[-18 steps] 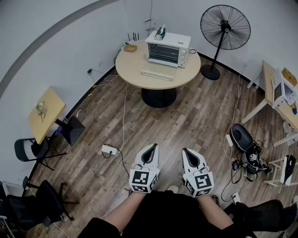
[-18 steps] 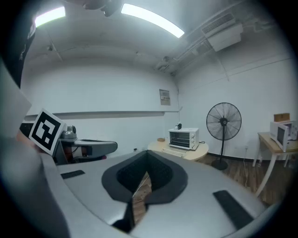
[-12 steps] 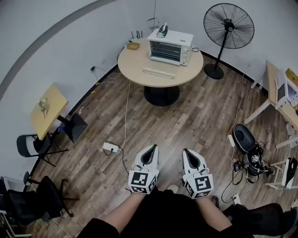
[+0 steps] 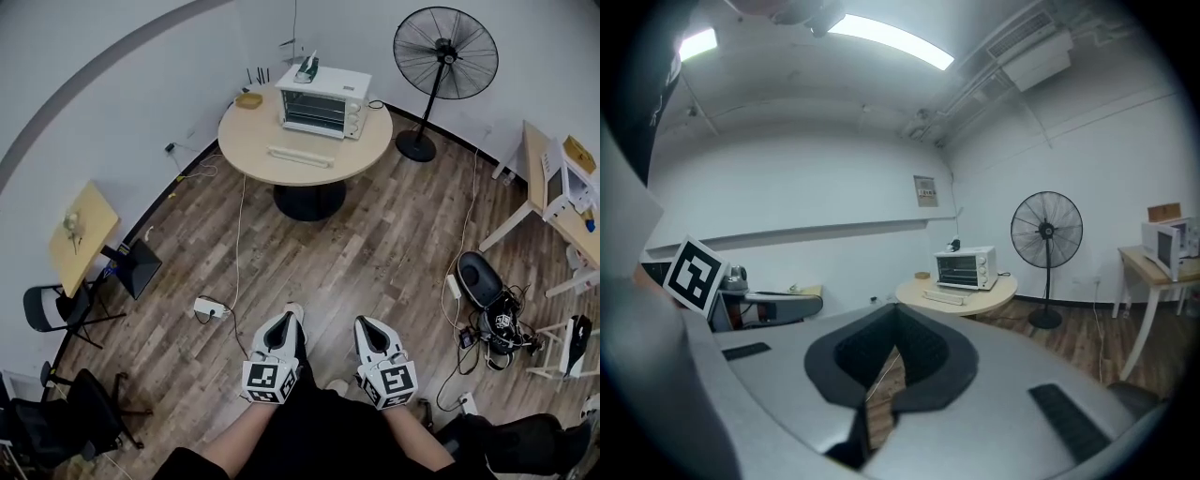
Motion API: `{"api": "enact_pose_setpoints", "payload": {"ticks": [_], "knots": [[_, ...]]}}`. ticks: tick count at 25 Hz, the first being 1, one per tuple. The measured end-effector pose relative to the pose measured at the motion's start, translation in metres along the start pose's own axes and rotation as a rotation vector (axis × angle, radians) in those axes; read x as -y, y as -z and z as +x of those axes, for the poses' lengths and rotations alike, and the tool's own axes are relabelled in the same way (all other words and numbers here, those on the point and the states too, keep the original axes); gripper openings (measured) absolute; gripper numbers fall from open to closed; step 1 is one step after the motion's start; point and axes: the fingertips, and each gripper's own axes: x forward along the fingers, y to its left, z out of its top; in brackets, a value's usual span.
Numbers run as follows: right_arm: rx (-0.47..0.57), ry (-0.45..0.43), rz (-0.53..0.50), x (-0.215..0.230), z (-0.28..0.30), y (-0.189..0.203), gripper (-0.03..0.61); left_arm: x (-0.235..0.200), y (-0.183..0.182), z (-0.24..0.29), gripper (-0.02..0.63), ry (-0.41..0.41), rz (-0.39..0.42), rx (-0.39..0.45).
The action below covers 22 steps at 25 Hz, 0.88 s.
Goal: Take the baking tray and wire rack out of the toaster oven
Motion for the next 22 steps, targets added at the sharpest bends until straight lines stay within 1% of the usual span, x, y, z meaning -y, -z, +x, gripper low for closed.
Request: {"api": "enact_pose_setpoints", "payload": {"ticks": [2, 5, 10, 15, 22], "knots": [[-0.012, 0.008, 0.015, 0.007, 0.009, 0.004, -0.001, -0.004, 0.001, 0.015, 0.018, 0.012, -0.006, -0.001], [-0.038, 0.016, 0.009, 0.017, 0.033, 0.008, 0.000, -0.016, -0.002, 0.049, 0.018, 0.035, -0.014, 0.001], [-0.045, 0.044, -0.004, 0.047, 0.095, -0.011, 0.000, -0.049, -0.019, 0.119, 0.019, 0.065, -0.035, 0.000], [-0.041, 0.055, -0.003, 0.074, 0.176, -0.034, 0.000, -0.095, -0.037, 0.189, 0.018, 0.076, -0.065, 0.005], [-0.101, 0.081, 0.011, 0.101, 0.282, -0.064, 0.000, -0.169, -0.075, 0.267, 0.019, 0.087, -0.085, -0.004]]}}
